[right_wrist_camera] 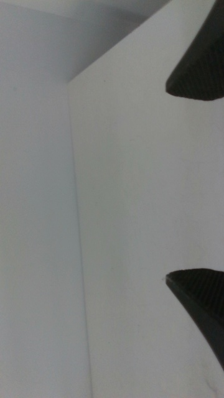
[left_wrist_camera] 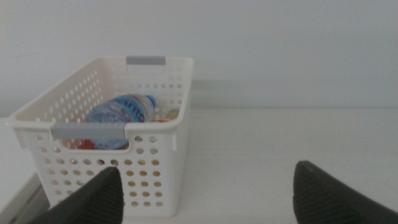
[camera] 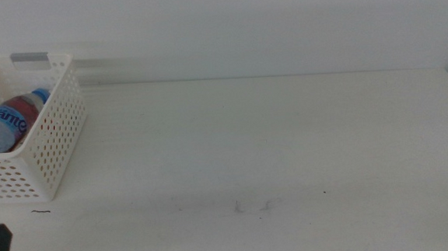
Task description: Use arms to grab the bottles and put them into the dustbin to the left of the table.
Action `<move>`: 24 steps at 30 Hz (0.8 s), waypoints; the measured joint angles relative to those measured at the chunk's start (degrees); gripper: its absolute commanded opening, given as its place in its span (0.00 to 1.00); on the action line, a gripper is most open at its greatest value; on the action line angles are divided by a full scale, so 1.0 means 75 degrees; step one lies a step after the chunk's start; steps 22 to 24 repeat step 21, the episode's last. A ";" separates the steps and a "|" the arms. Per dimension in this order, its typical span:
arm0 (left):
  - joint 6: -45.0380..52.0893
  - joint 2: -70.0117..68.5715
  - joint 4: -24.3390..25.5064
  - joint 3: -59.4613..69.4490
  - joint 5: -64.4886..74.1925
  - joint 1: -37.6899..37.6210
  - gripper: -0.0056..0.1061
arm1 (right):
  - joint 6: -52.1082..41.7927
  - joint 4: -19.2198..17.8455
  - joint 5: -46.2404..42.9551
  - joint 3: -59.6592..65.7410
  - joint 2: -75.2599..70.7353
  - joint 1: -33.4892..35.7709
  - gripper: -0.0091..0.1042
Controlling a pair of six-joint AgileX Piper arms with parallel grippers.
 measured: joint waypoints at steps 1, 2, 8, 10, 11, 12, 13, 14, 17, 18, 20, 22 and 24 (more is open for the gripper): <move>0.0000 0.0000 0.0000 0.0102 -0.0070 0.0000 0.89 | 0.0000 0.0000 -0.0017 0.0024 -0.0042 0.0000 0.80; 0.0000 0.0000 0.0000 0.0150 -0.0091 0.0000 0.89 | 0.0000 0.0000 -0.0002 0.0057 -0.0062 -0.0005 0.80; 0.0000 0.0000 0.0000 0.0230 -0.0013 0.0011 0.89 | 0.0000 0.0000 -0.0139 0.0093 -0.0081 -0.0018 0.80; 0.0000 0.0000 -0.0041 0.0223 -0.0072 0.0011 0.89 | 0.0000 0.0000 -0.0150 0.0093 -0.0081 -0.0018 0.80; 0.0000 0.0000 -0.0041 0.0223 -0.0114 0.0011 0.89 | 0.0000 0.0000 -0.0136 0.0093 -0.0081 -0.0023 0.80; 0.0000 0.0000 -0.0041 0.0223 -0.0149 0.0011 0.89 | 0.0000 0.0000 -0.0136 0.0093 -0.0081 -0.0035 0.80; 0.0000 0.0000 -0.0041 0.0223 -0.0184 0.0011 0.89 | 0.0000 0.0000 -0.0153 0.0093 -0.0081 -0.0035 0.80; 0.0000 0.0000 -0.0041 0.0223 -0.0204 0.0011 0.89 | 0.0000 0.0000 -0.0153 0.0093 -0.0081 -0.0035 0.80; 0.0000 0.0000 -0.0041 0.0228 -0.0263 0.0011 0.89 | 0.0000 0.0000 -0.0167 0.0093 -0.0081 -0.0035 0.80; 0.0000 0.0000 -0.0041 0.0228 -0.0283 0.0011 0.89 | 0.0000 0.0000 -0.0167 0.0093 -0.0081 -0.0035 0.80; 0.0000 0.0000 0.0000 0.0228 -0.0289 0.0011 0.89 | 0.0000 0.0000 -0.0181 0.0093 -0.0081 -0.0035 0.80; 0.0000 0.0000 0.0000 0.0228 -0.0301 0.0011 0.89 | 0.0000 0.0000 -0.0181 0.0093 -0.0081 -0.0035 0.80; 0.0000 0.0000 0.0000 0.0228 -0.0301 0.0011 0.89 | 0.0000 0.0000 -0.0181 0.0093 -0.0081 -0.0035 0.80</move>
